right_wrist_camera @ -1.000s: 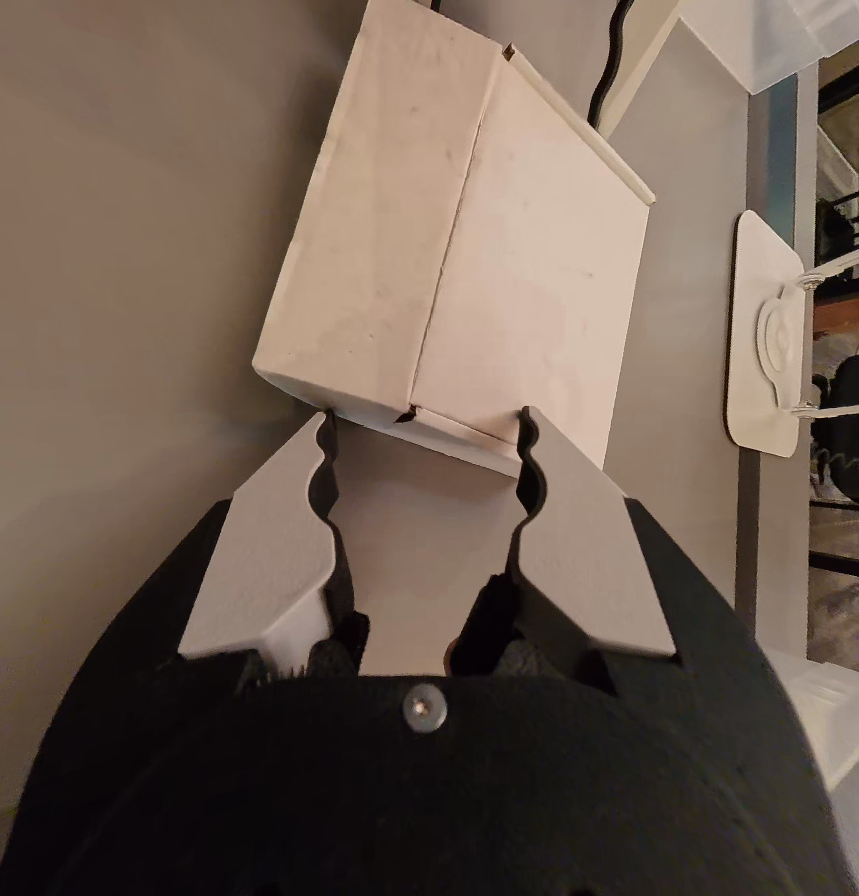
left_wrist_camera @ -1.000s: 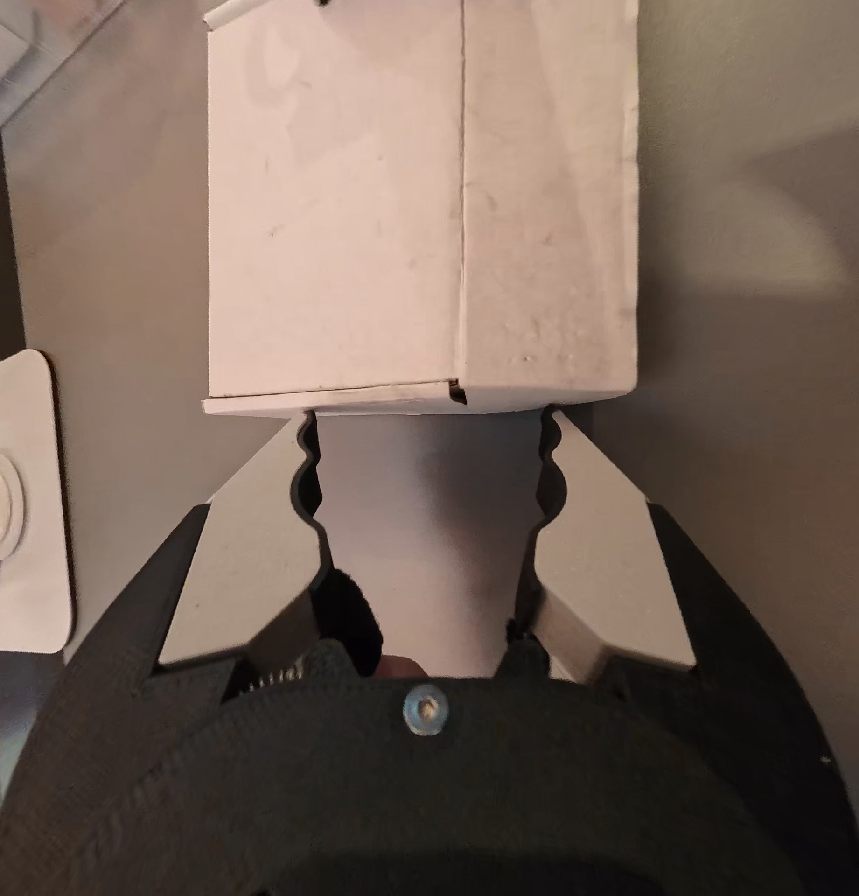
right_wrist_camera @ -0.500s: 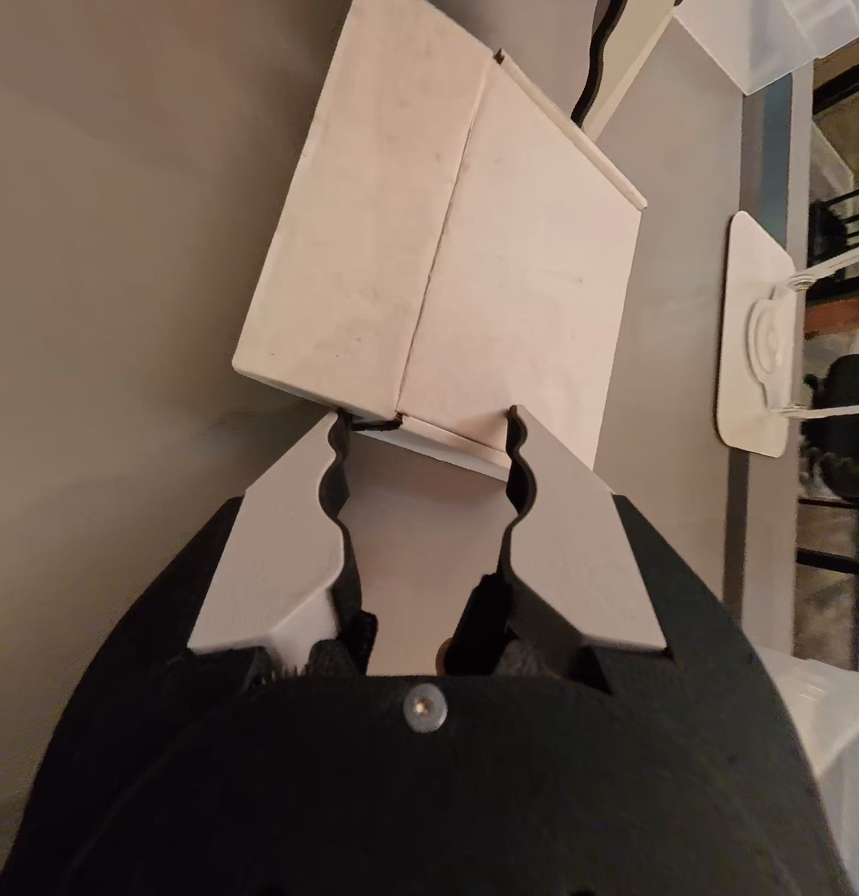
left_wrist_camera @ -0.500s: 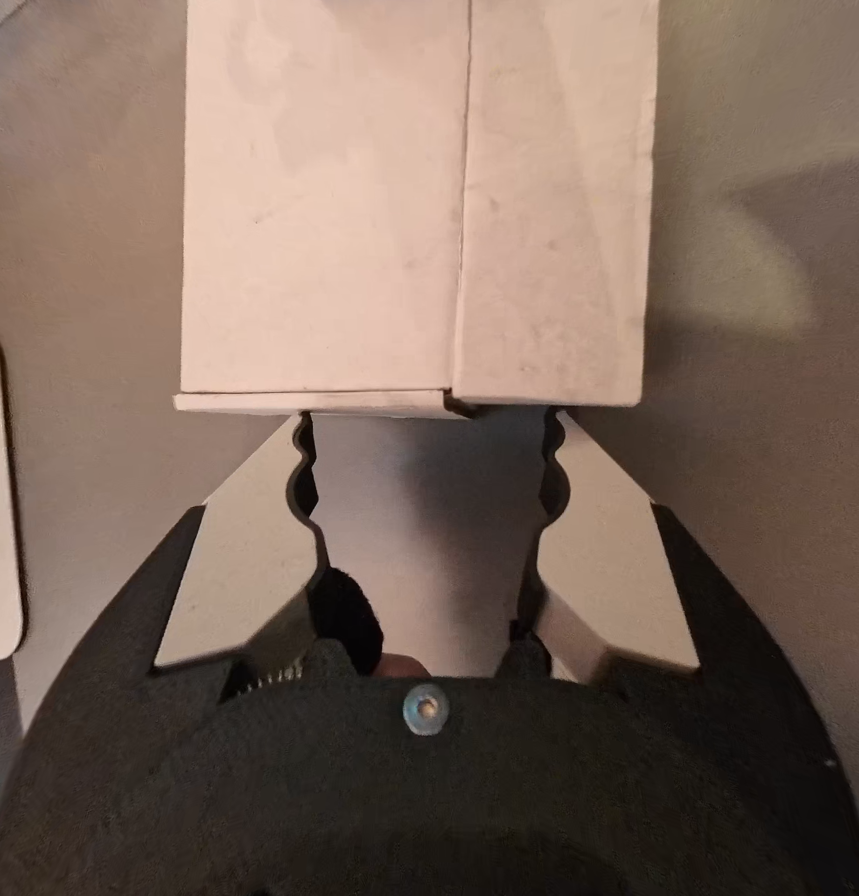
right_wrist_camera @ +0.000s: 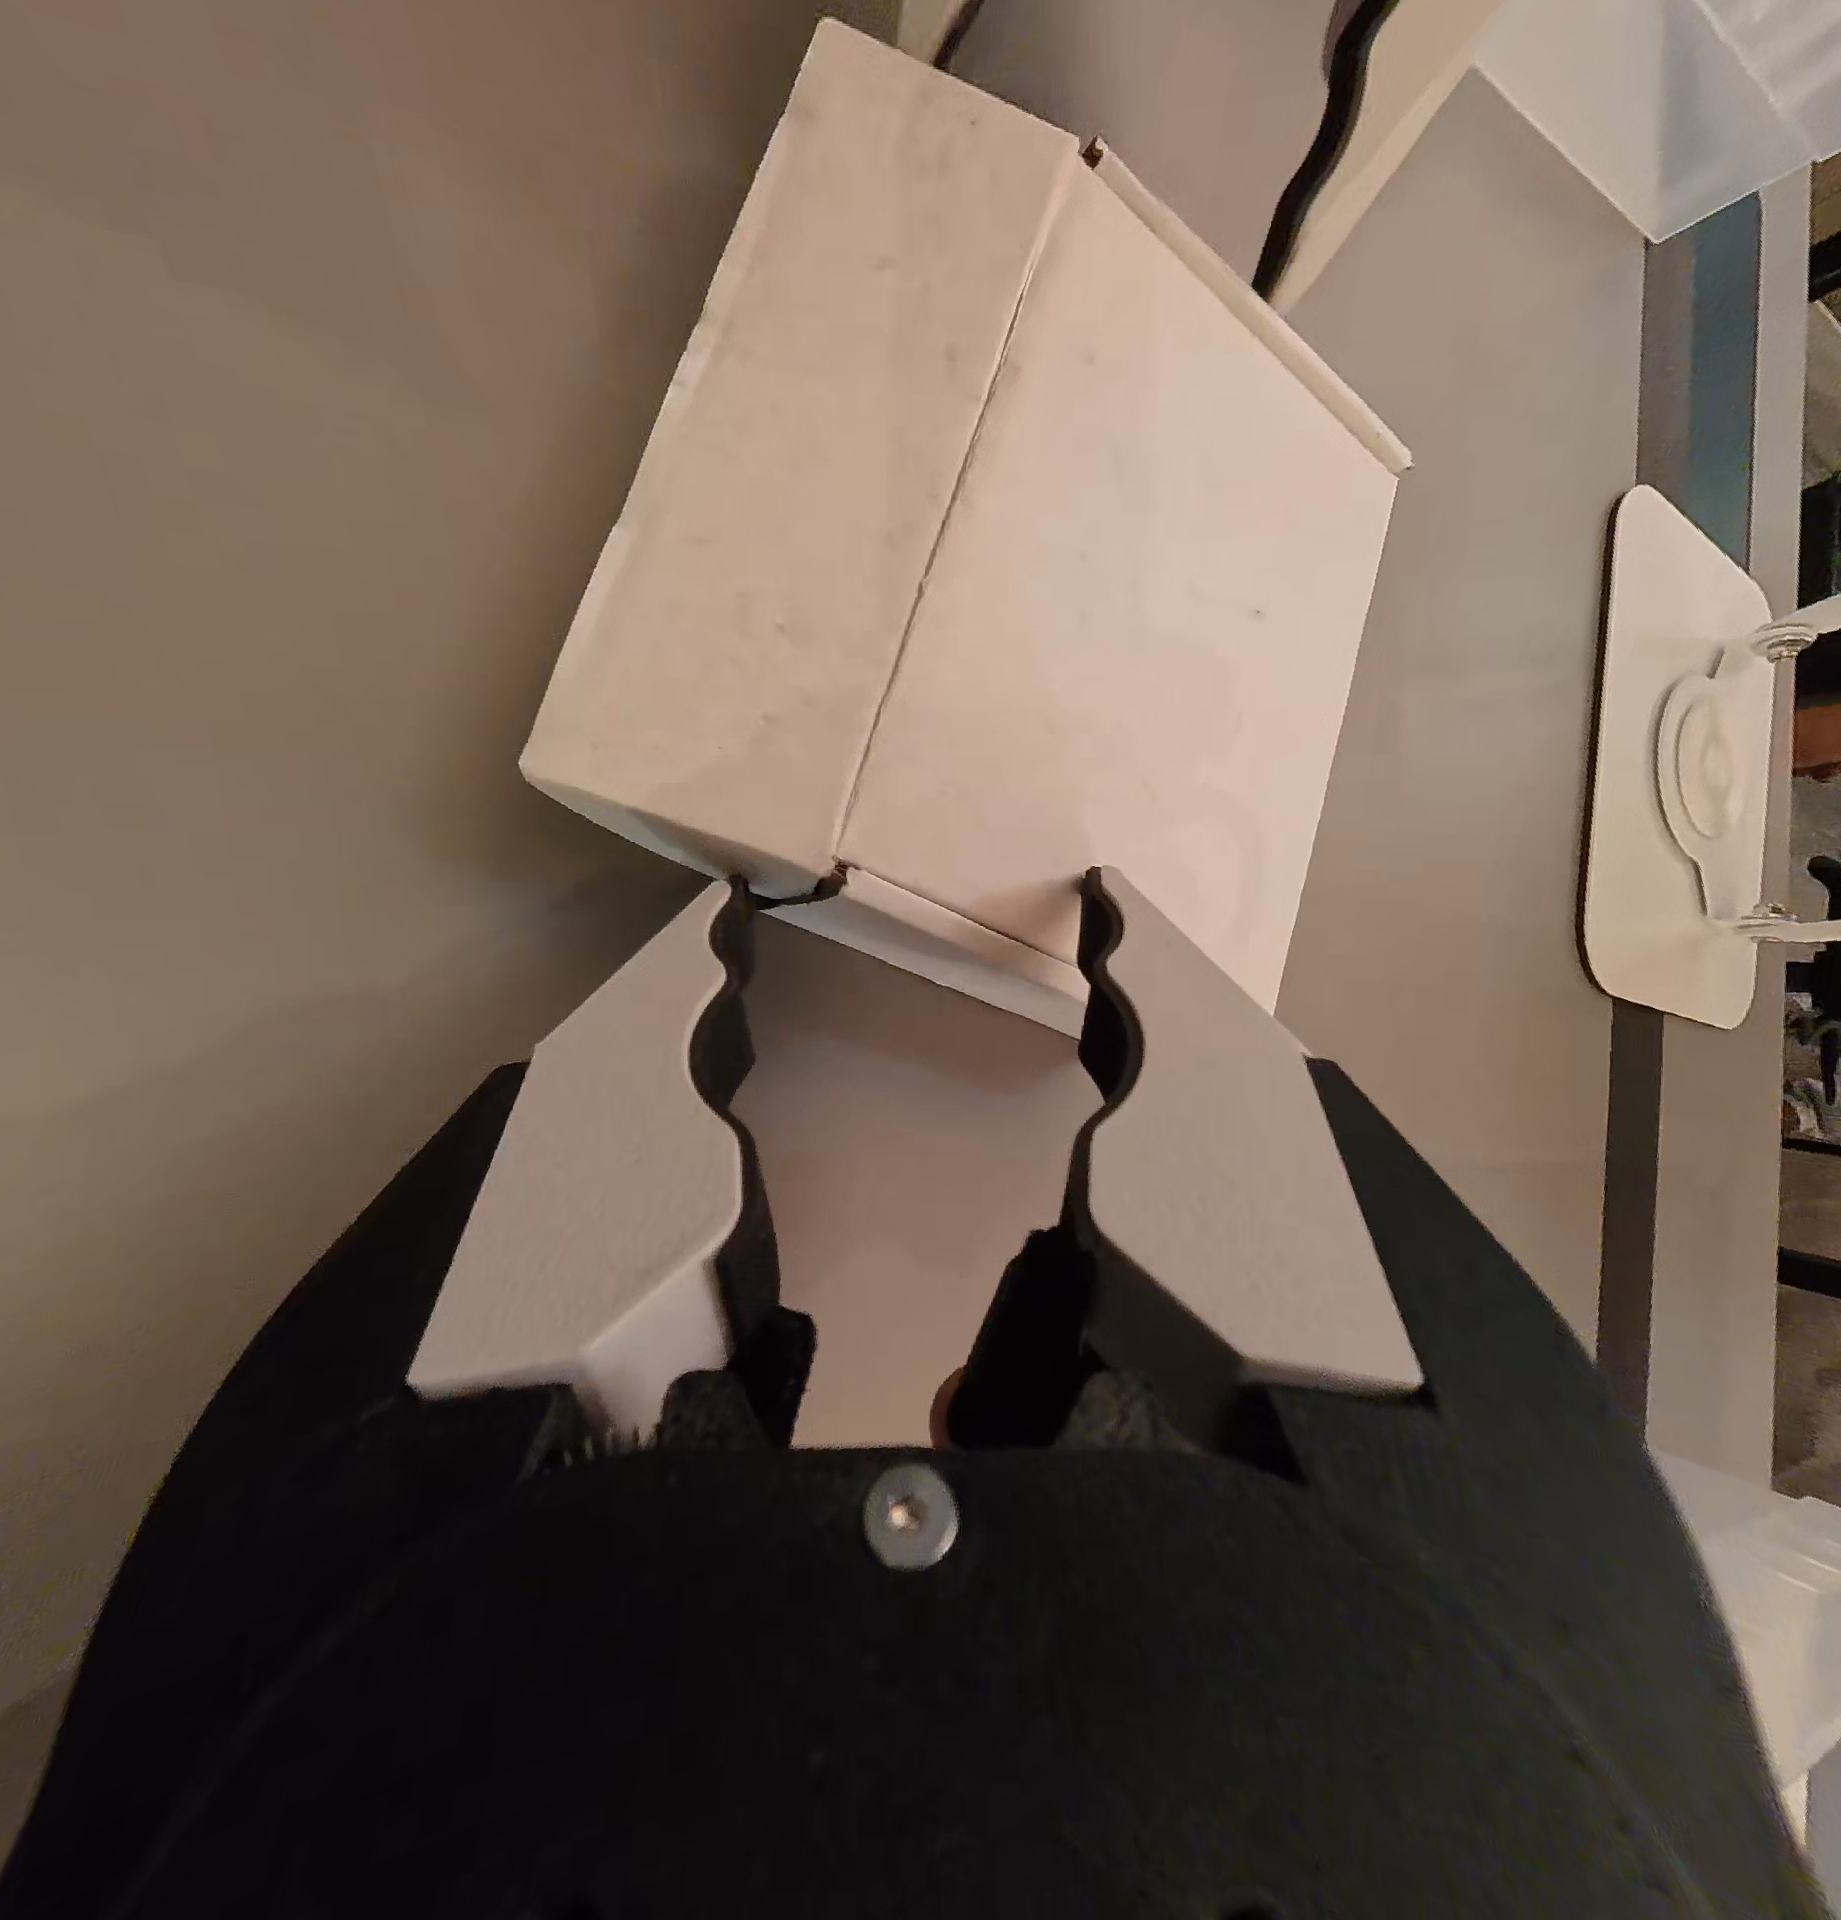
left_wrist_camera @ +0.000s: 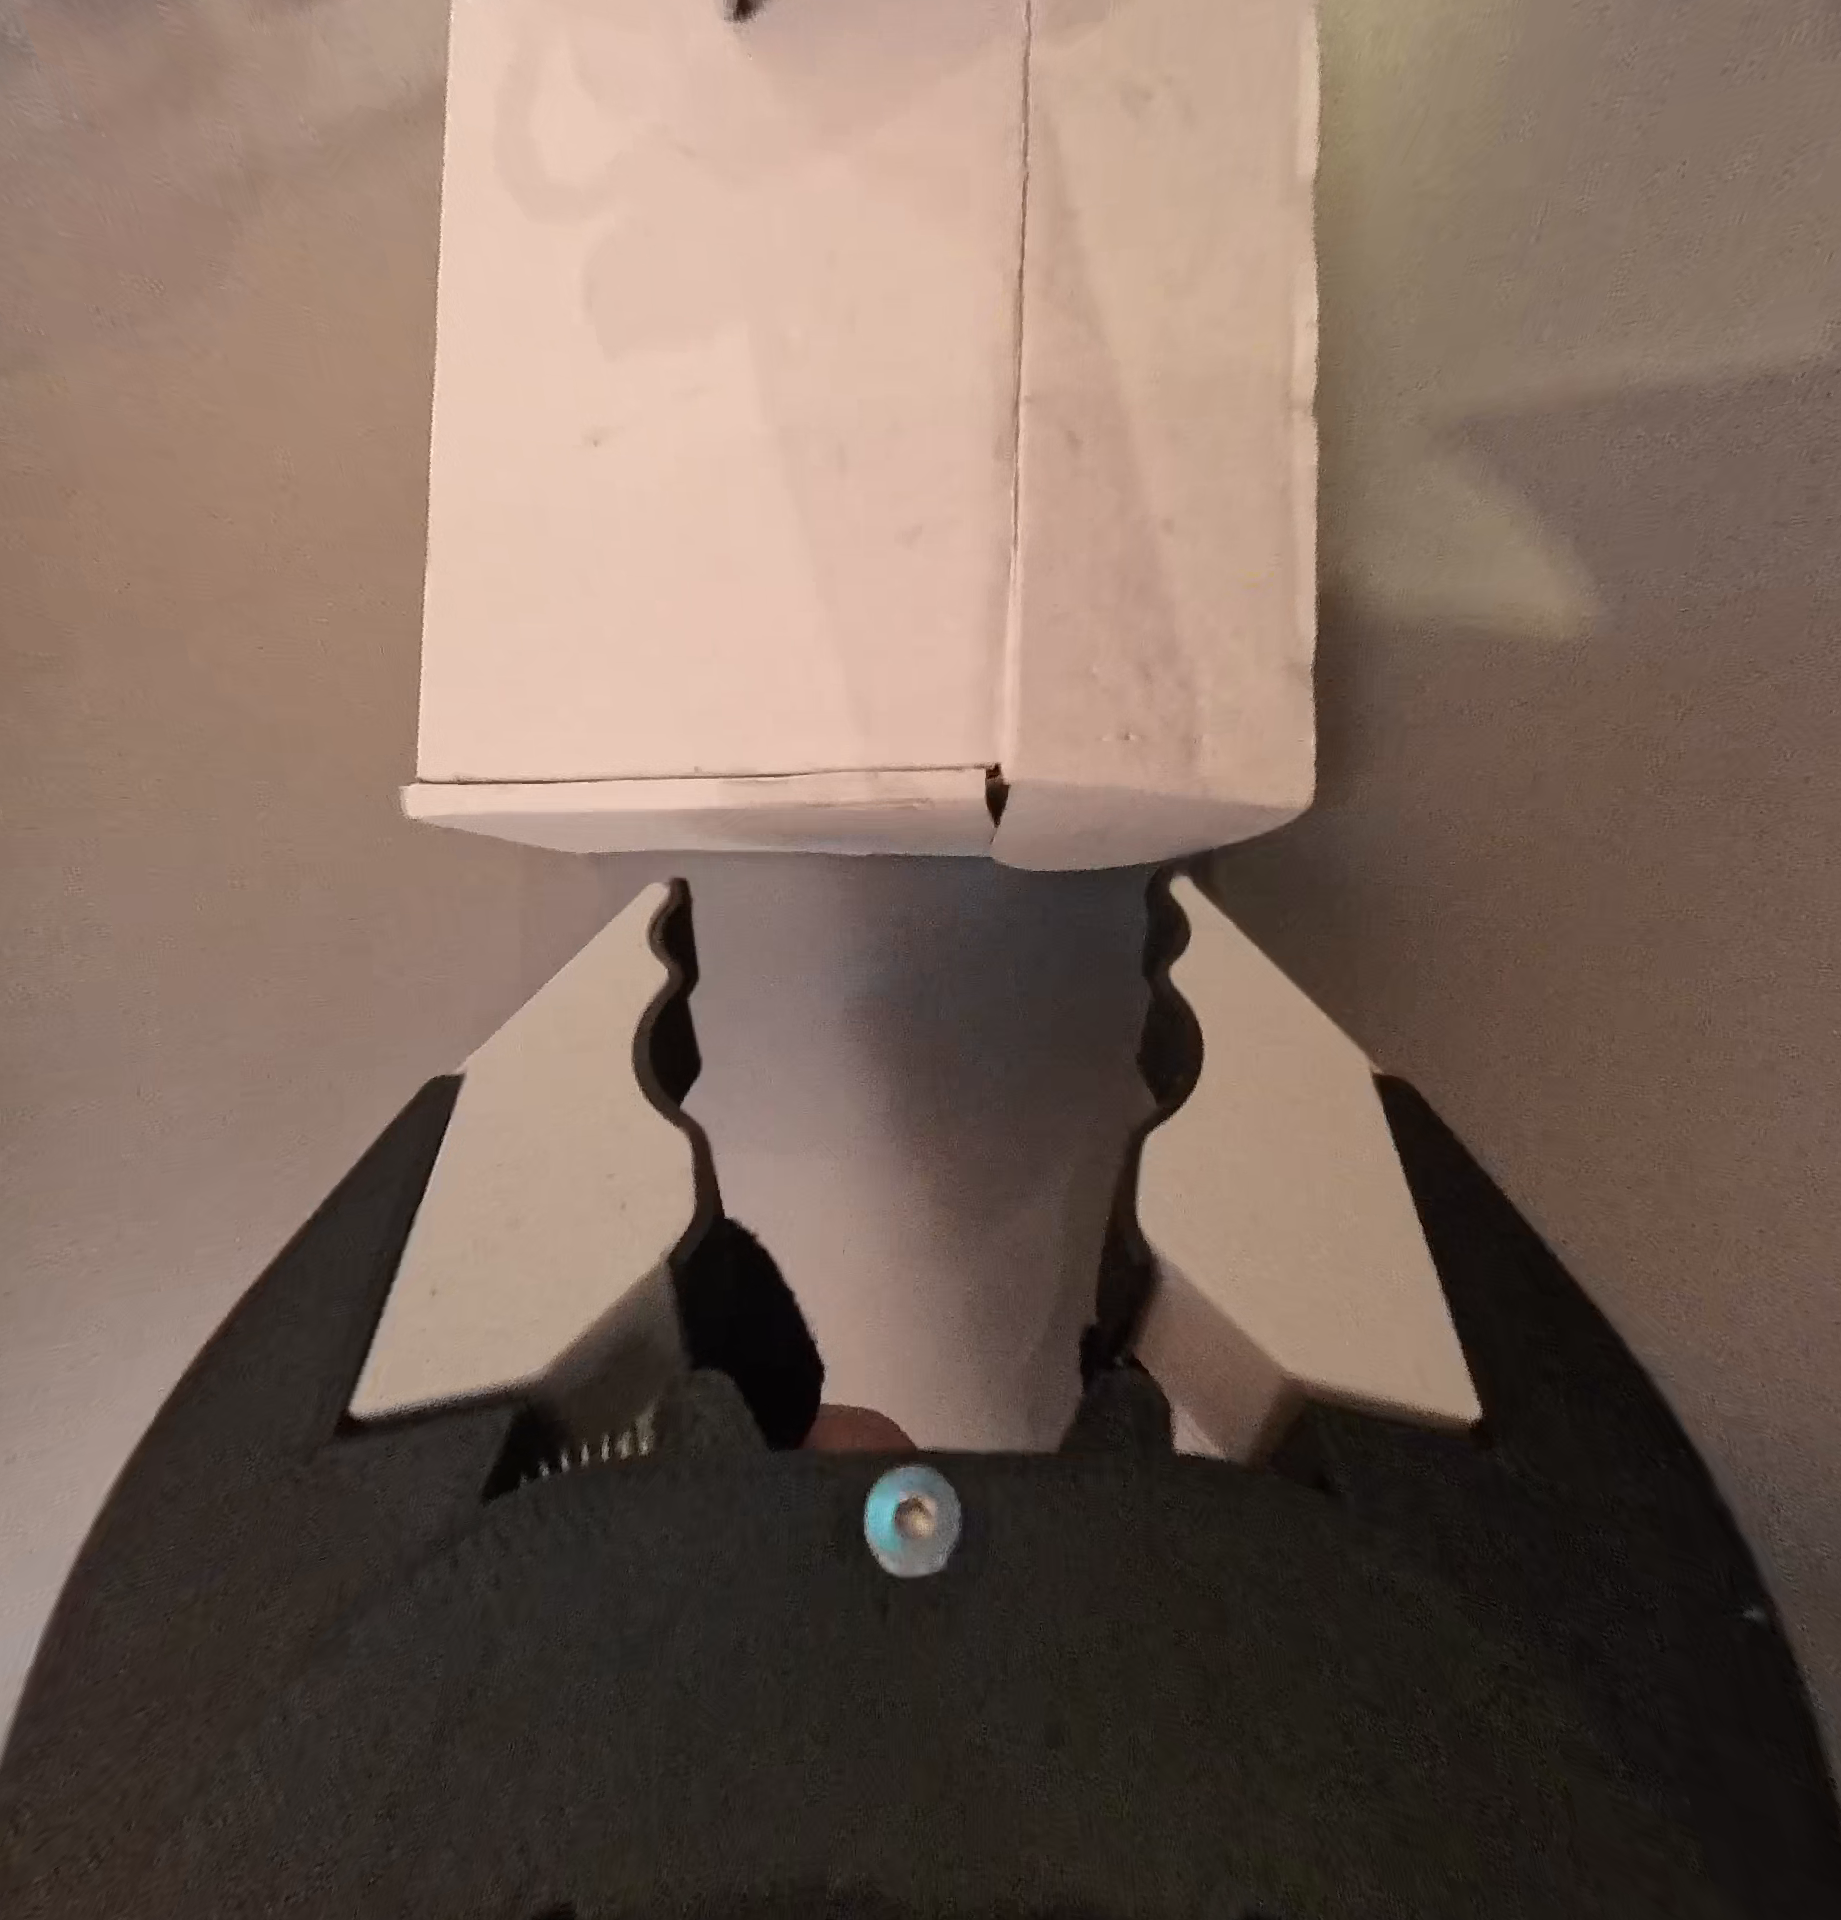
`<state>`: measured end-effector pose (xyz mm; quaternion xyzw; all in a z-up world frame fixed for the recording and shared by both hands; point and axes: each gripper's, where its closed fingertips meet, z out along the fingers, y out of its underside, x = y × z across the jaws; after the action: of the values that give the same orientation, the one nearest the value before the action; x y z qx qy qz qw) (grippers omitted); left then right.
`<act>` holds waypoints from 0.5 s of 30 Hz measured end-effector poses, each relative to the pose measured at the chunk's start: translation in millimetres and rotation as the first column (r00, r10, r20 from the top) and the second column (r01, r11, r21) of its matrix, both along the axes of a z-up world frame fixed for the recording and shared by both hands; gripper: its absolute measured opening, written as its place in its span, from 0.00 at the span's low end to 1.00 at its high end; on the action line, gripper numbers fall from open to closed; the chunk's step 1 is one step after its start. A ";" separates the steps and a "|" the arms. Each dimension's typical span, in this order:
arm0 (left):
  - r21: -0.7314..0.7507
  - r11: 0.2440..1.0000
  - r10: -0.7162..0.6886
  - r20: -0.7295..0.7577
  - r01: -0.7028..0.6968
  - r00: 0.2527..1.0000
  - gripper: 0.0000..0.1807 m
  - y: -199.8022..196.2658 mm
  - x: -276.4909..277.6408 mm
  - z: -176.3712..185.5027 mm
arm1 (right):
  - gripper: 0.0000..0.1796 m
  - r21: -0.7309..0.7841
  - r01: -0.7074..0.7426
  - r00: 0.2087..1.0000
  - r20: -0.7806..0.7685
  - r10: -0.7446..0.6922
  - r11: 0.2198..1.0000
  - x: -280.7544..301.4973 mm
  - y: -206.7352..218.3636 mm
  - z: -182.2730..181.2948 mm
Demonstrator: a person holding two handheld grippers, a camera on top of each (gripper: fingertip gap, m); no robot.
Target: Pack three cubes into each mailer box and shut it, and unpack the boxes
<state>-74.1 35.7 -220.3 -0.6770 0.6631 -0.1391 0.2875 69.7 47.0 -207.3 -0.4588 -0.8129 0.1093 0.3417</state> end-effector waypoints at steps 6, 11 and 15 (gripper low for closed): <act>0.054 0.998 -0.018 -0.021 0.019 1.000 0.51 8.0 6.4 4.5 | 0.33 0.006 -0.001 1.000 0.004 0.001 1.000 -0.5 1.4 0.3; -0.007 1.000 0.013 0.016 -0.013 1.000 0.52 5.2 10.6 3.2 | 0.33 -0.008 -0.006 1.000 0.008 0.006 1.000 0.0 1.4 0.2; -0.018 1.000 0.019 0.021 -0.019 1.000 0.52 4.4 11.1 2.7 | 0.33 -0.035 -0.014 1.000 0.009 0.015 0.999 0.1 1.0 0.8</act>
<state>-63.1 40.0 -217.5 -0.6844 0.6523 -0.1492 0.2896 69.8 48.1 -206.6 -0.4594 -0.8156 0.1240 0.3291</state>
